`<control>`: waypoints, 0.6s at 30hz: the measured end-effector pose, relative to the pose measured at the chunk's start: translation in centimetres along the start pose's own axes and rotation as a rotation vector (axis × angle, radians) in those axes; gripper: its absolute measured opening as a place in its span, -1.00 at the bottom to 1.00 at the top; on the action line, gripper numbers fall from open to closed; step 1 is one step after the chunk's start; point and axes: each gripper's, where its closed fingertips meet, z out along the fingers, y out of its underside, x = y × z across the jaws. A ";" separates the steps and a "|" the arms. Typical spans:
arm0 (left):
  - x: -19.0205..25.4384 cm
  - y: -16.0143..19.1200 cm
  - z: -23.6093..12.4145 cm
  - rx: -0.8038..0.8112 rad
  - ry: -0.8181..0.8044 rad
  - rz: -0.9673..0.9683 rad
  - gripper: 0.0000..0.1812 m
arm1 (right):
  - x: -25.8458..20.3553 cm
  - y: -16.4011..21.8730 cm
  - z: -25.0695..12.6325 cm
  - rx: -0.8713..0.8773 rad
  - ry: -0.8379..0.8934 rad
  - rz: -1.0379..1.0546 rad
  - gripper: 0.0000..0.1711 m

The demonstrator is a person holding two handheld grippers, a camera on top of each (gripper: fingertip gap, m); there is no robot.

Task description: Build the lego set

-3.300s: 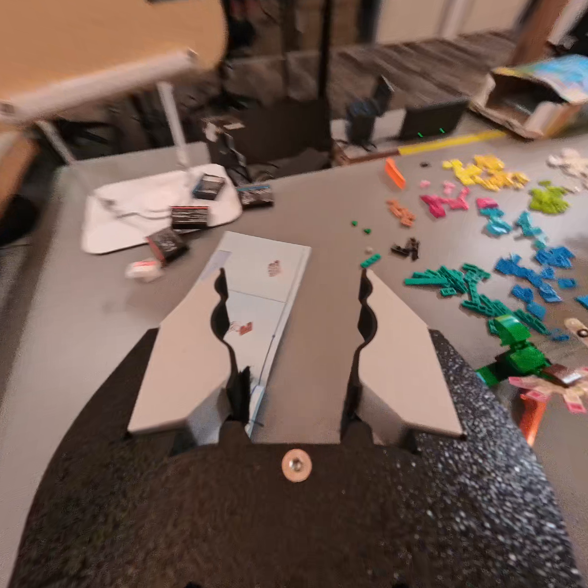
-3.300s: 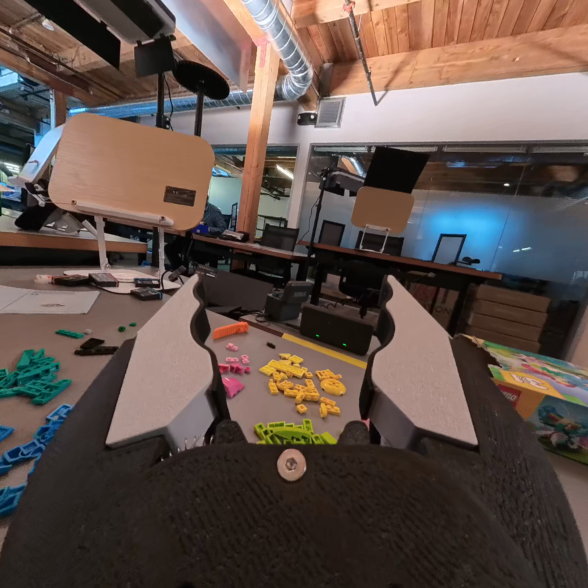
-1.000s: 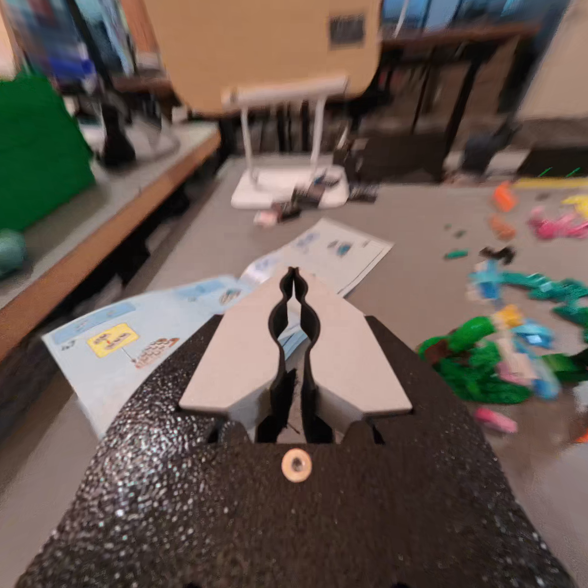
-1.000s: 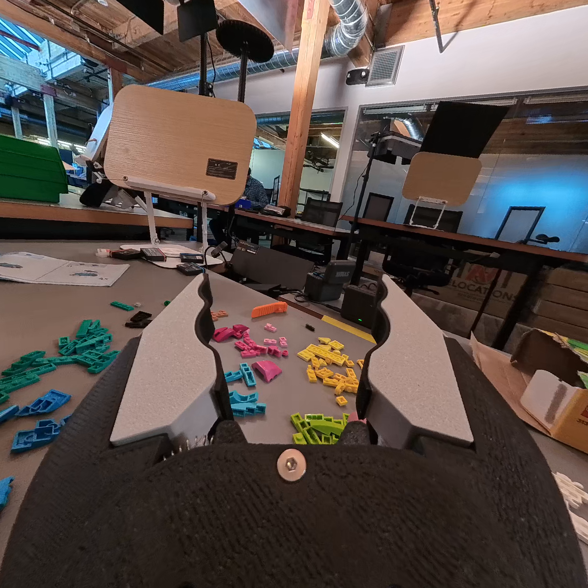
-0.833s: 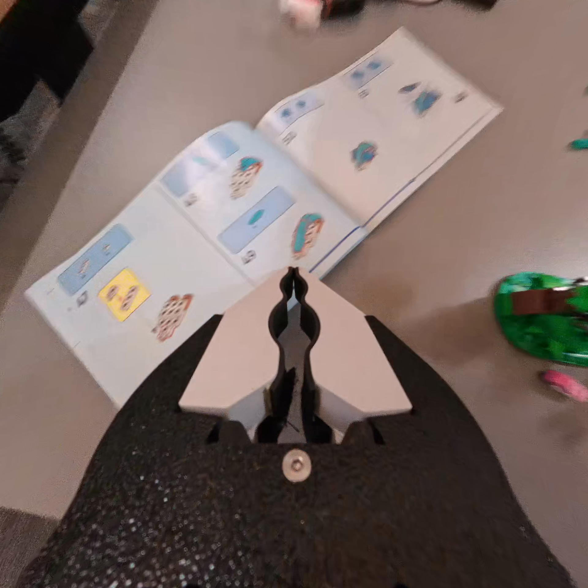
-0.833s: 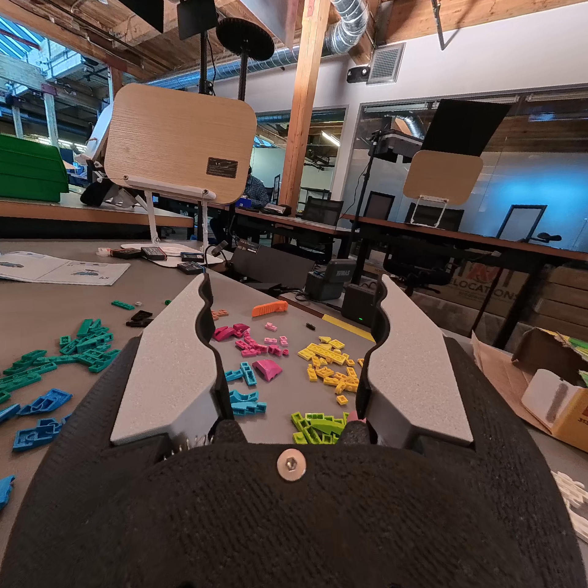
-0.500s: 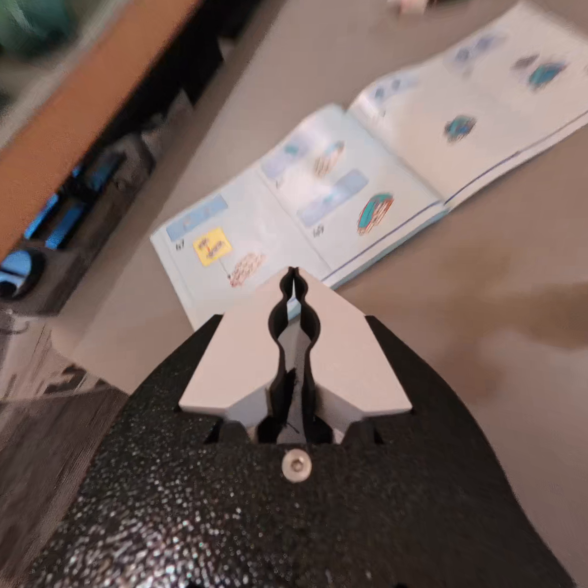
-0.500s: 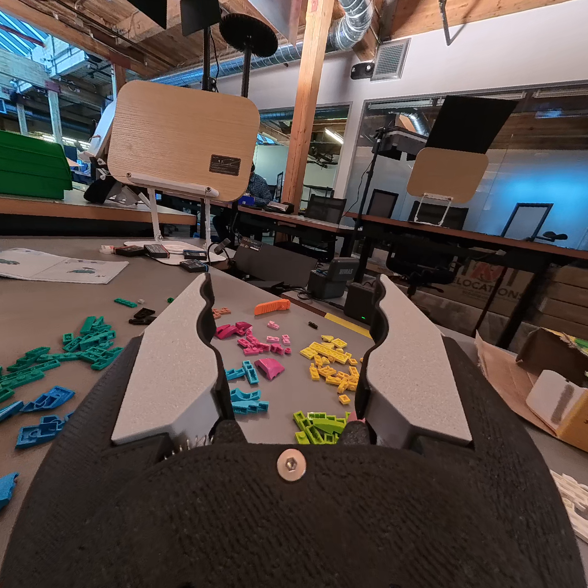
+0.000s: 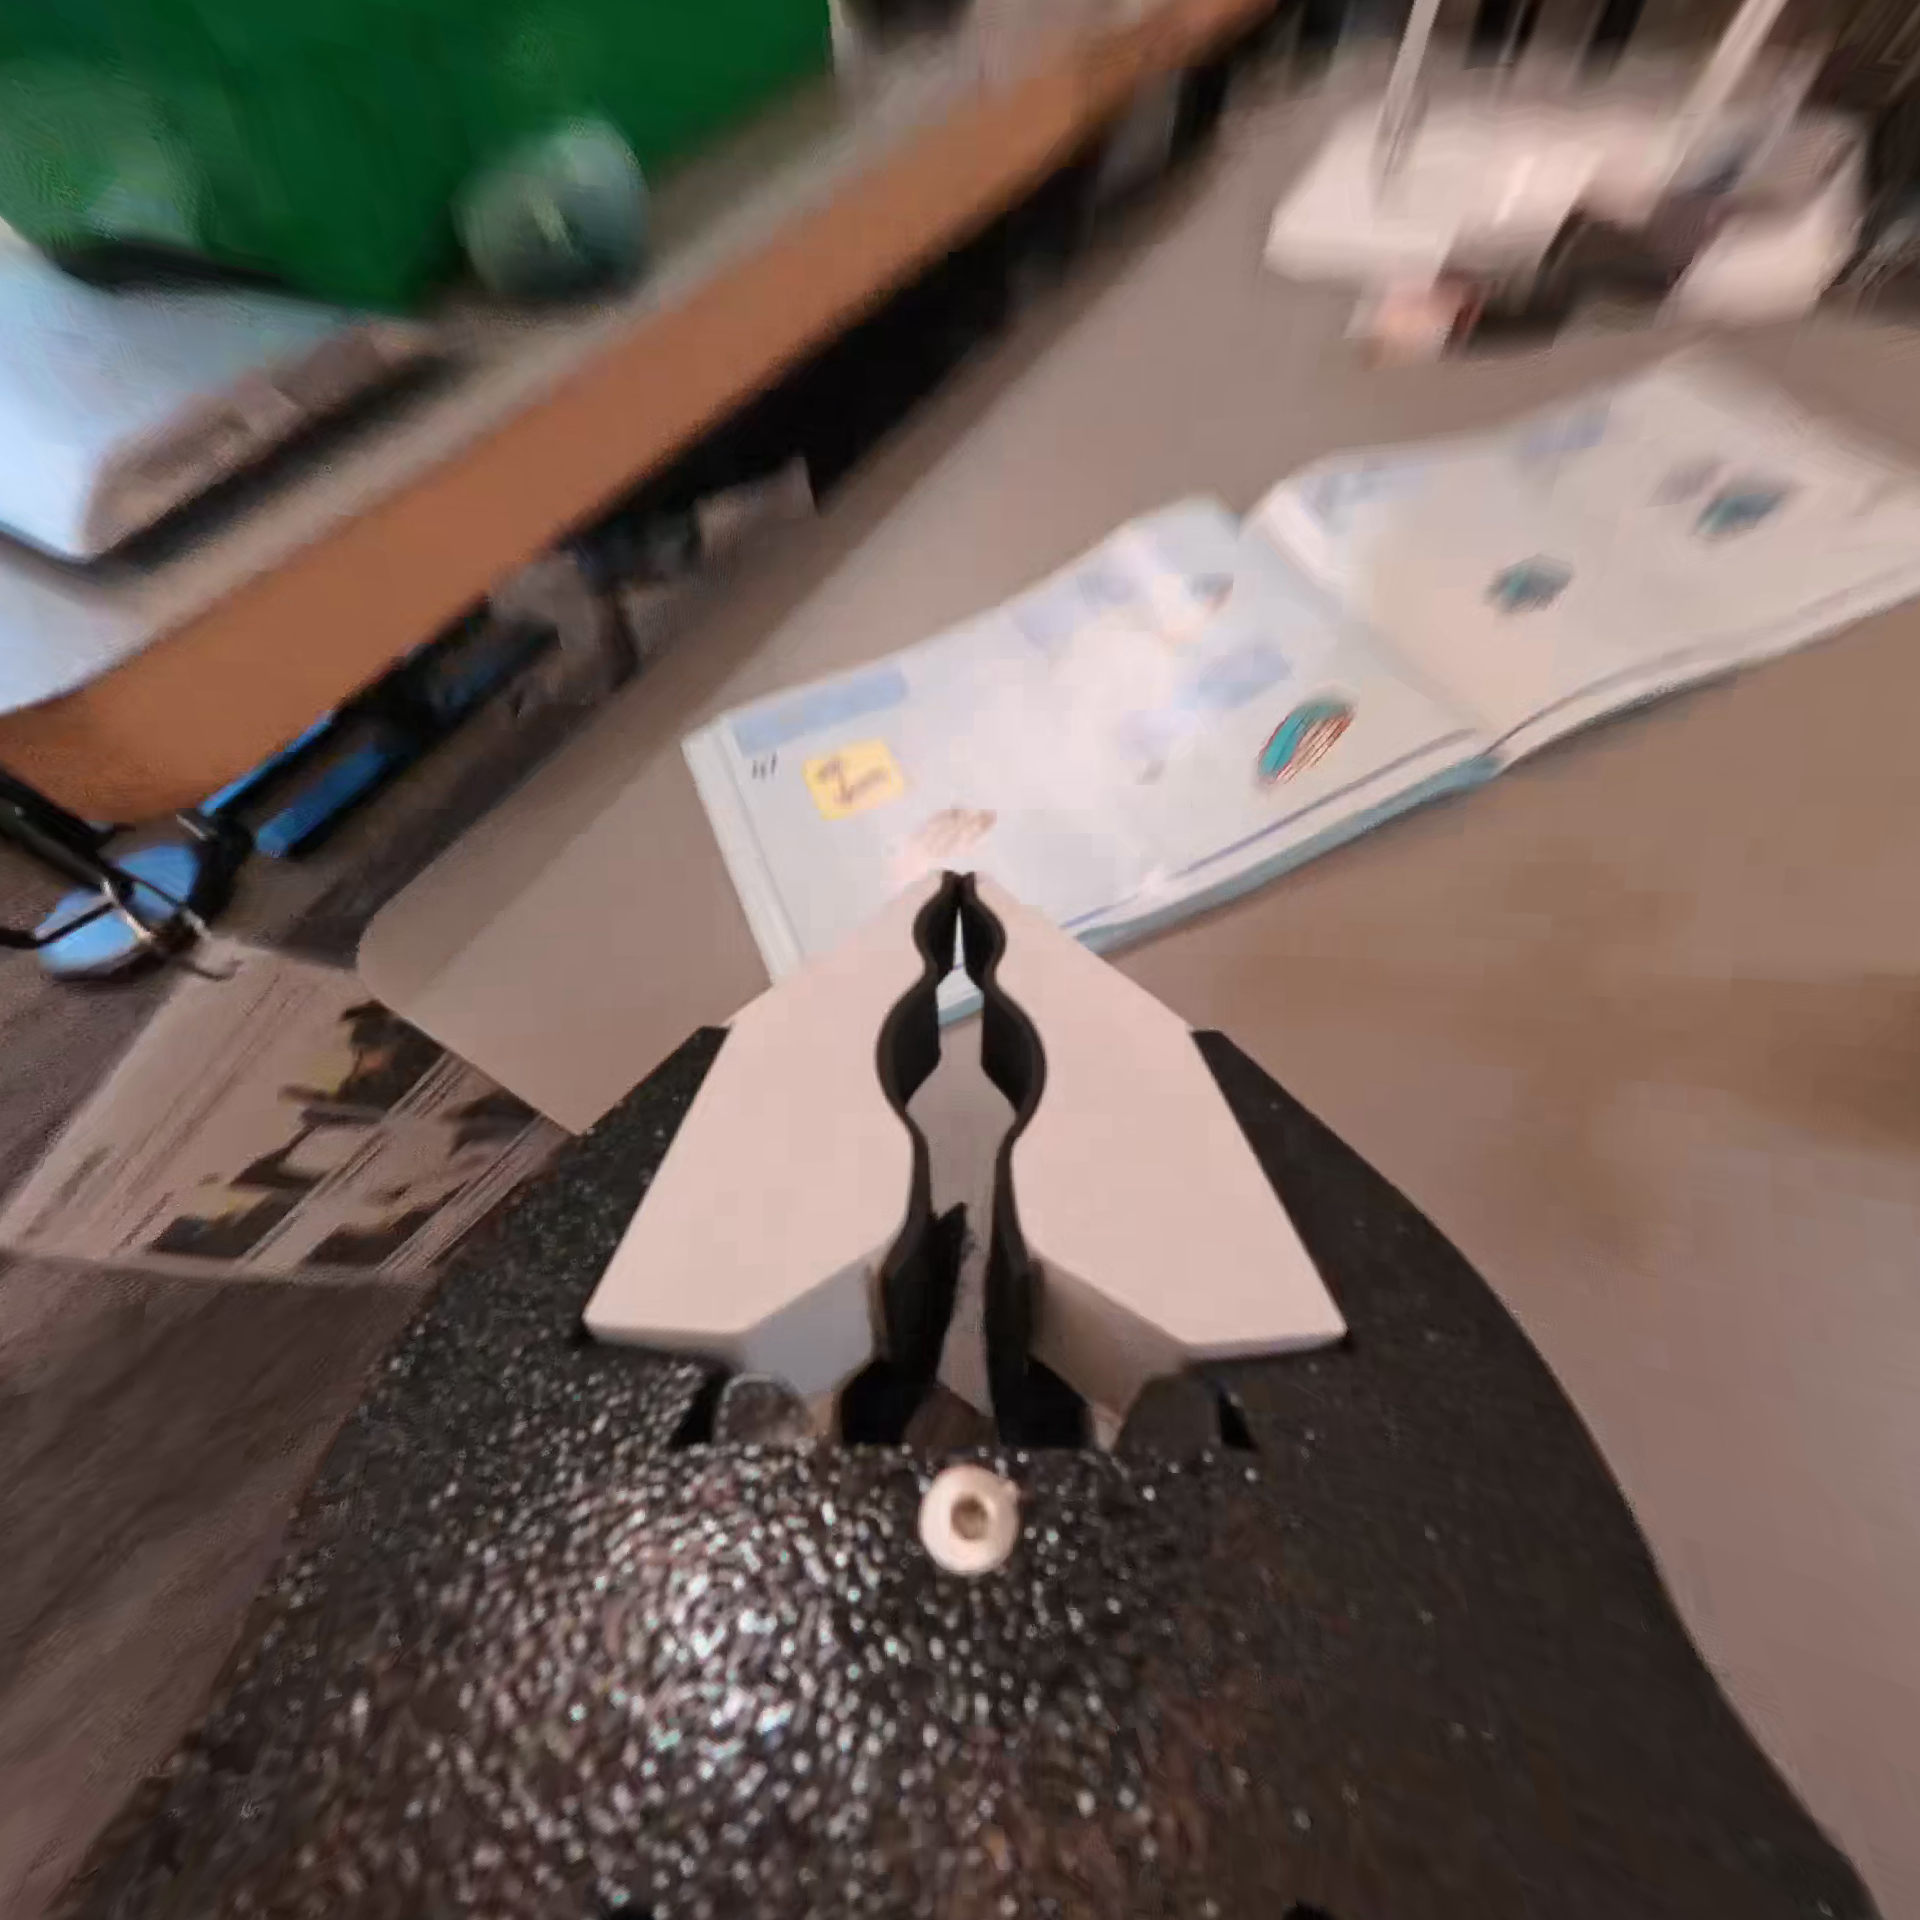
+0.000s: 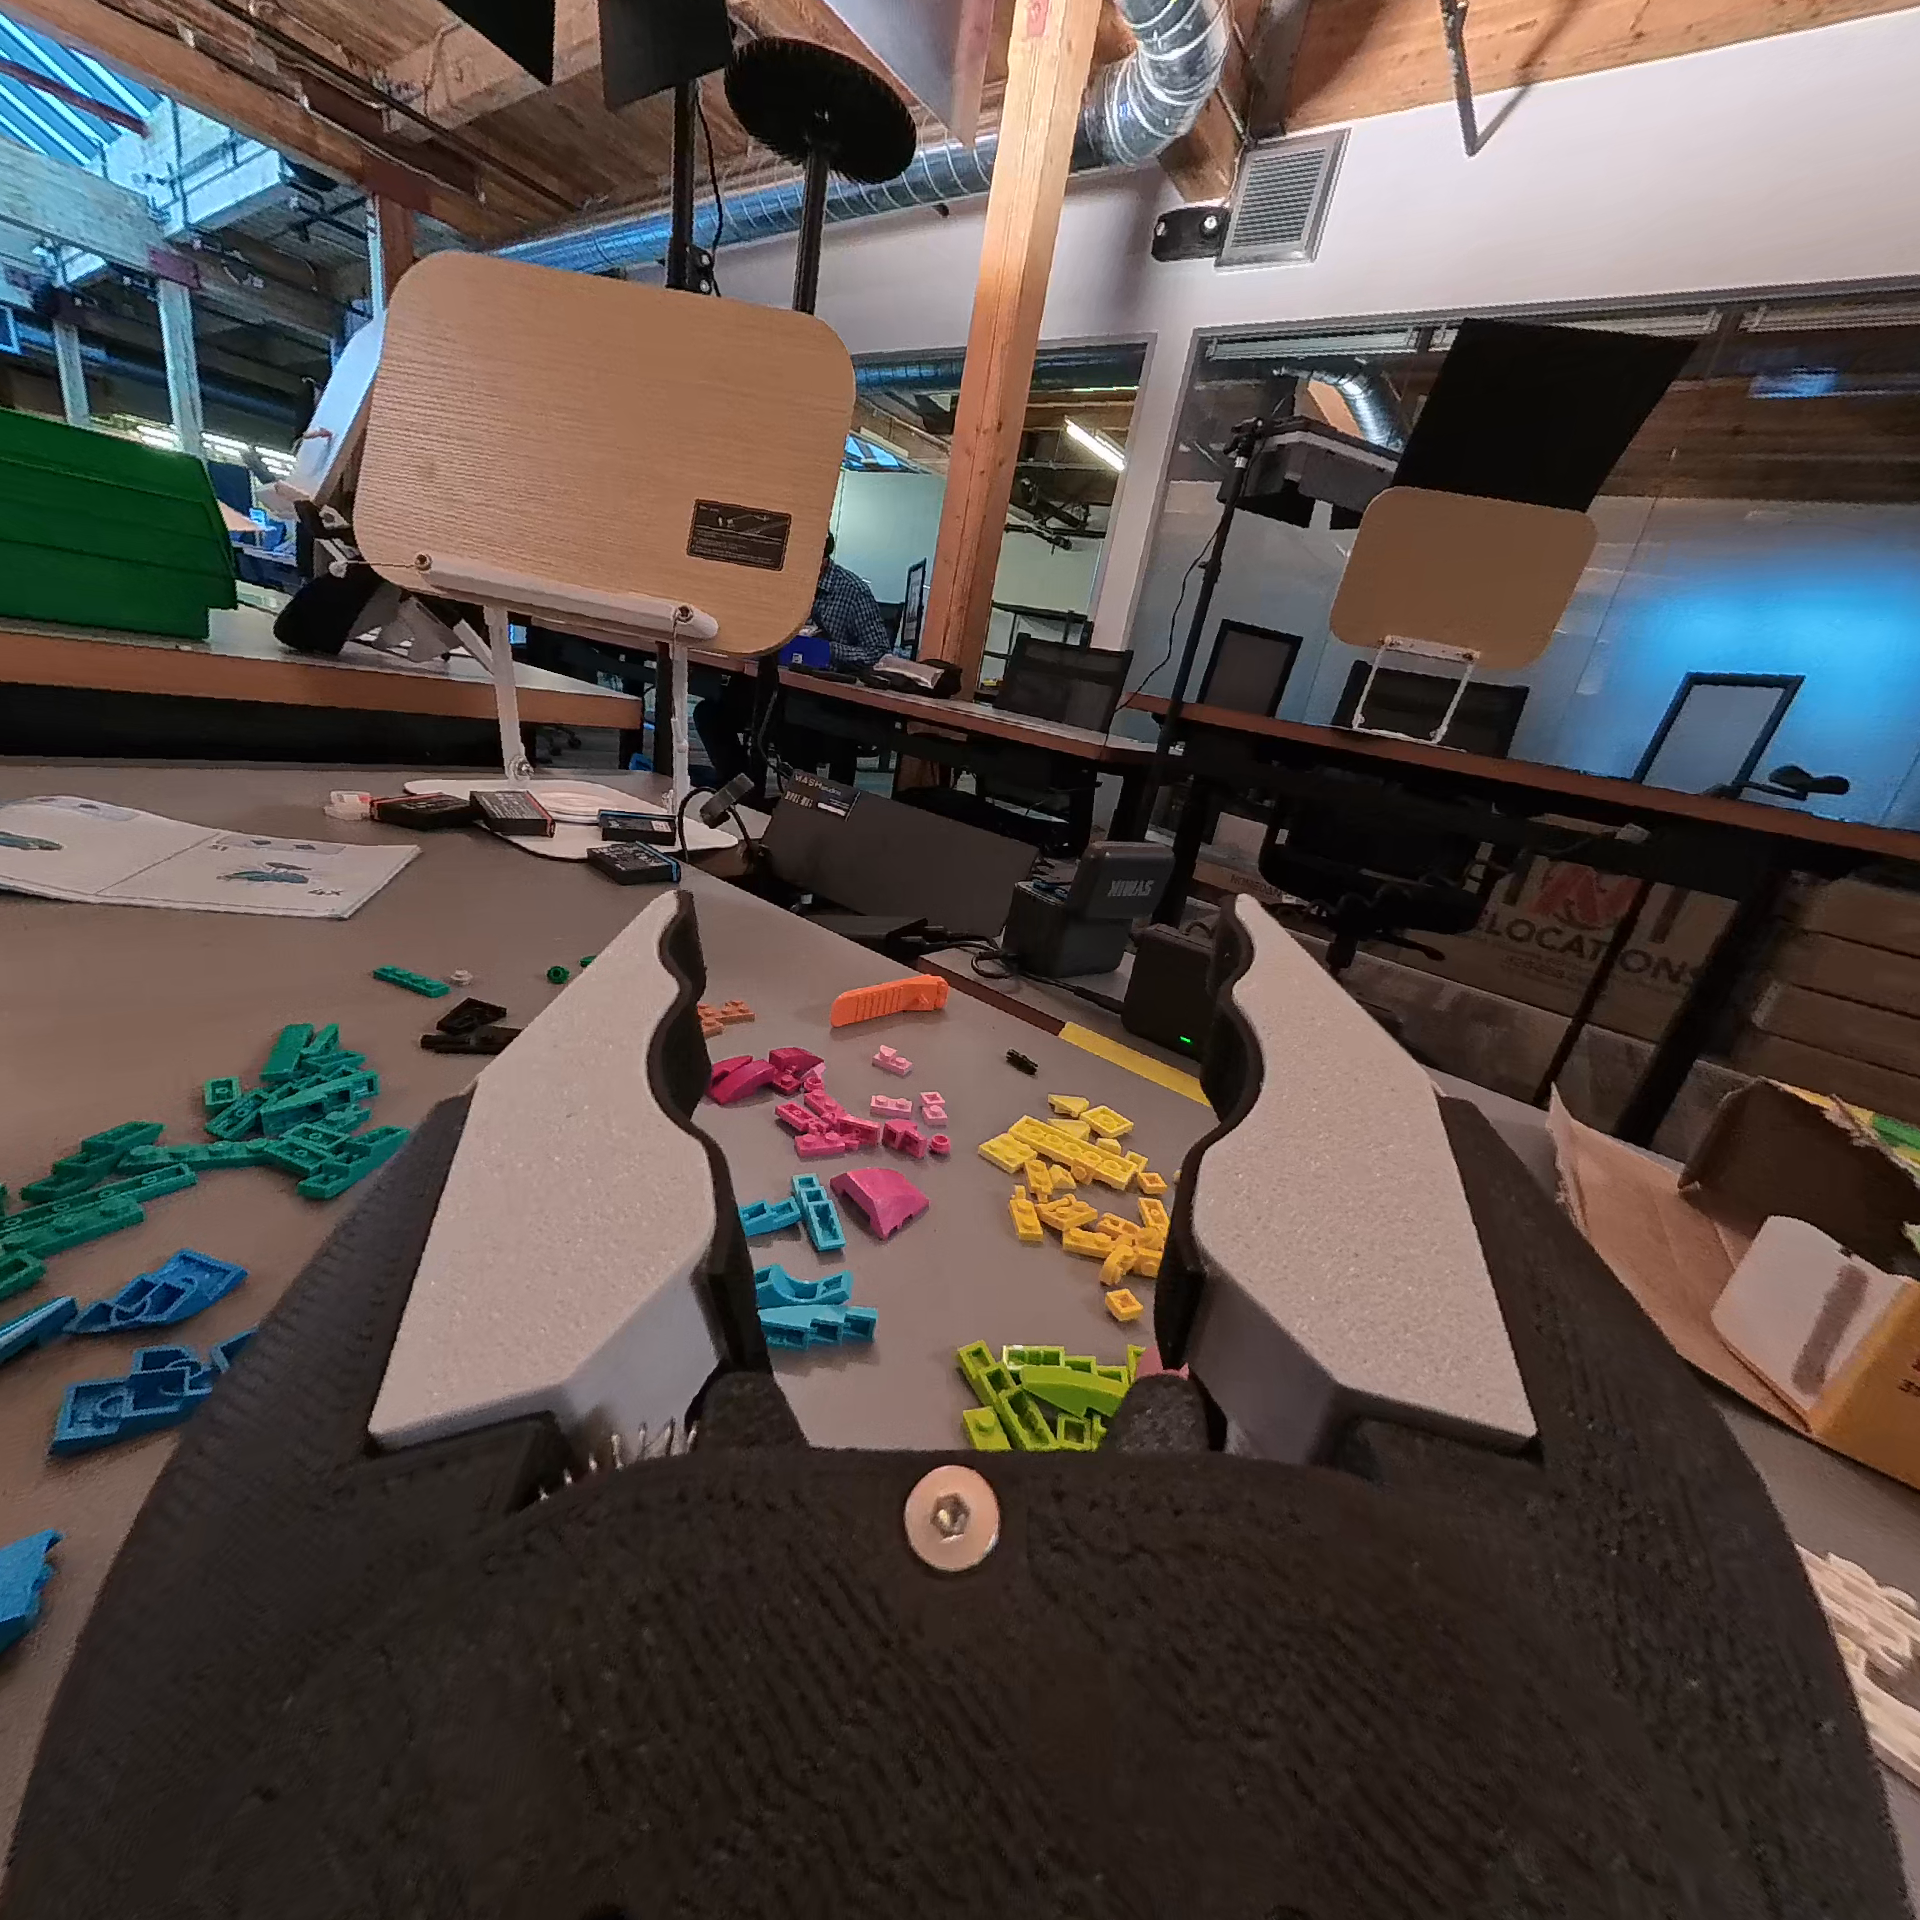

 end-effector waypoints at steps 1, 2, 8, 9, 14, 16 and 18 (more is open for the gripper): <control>0.3 -1.1 -1.8 0.115 0.027 -0.061 -1.00 | 0.0 0.0 0.0 0.001 0.001 0.000 0.13; 0.6 -2.0 -3.6 0.225 0.044 -0.125 -1.00 | 0.0 0.0 0.0 0.001 0.001 0.000 0.13; 9.1 -1.0 -12.2 0.571 0.133 -0.216 -1.00 | -0.1 -0.4 -0.1 0.021 0.007 -0.046 0.10; 11.3 -1.2 -12.9 0.604 0.199 -0.224 -1.00 | -0.1 -0.5 -0.1 0.025 0.008 -0.056 0.09; 17.8 -3.1 -12.9 0.658 0.418 -0.158 -1.00 | 0.5 -0.9 -0.5 0.042 0.045 -0.072 0.07; 18.2 -2.8 -11.7 0.607 0.412 -0.128 -1.00 | 0.6 -1.3 -0.7 0.062 0.061 -0.092 0.06; 17.2 -2.5 -10.3 0.546 0.337 -0.114 -1.00 | 0.5 -1.4 -0.8 0.064 0.061 -0.100 0.05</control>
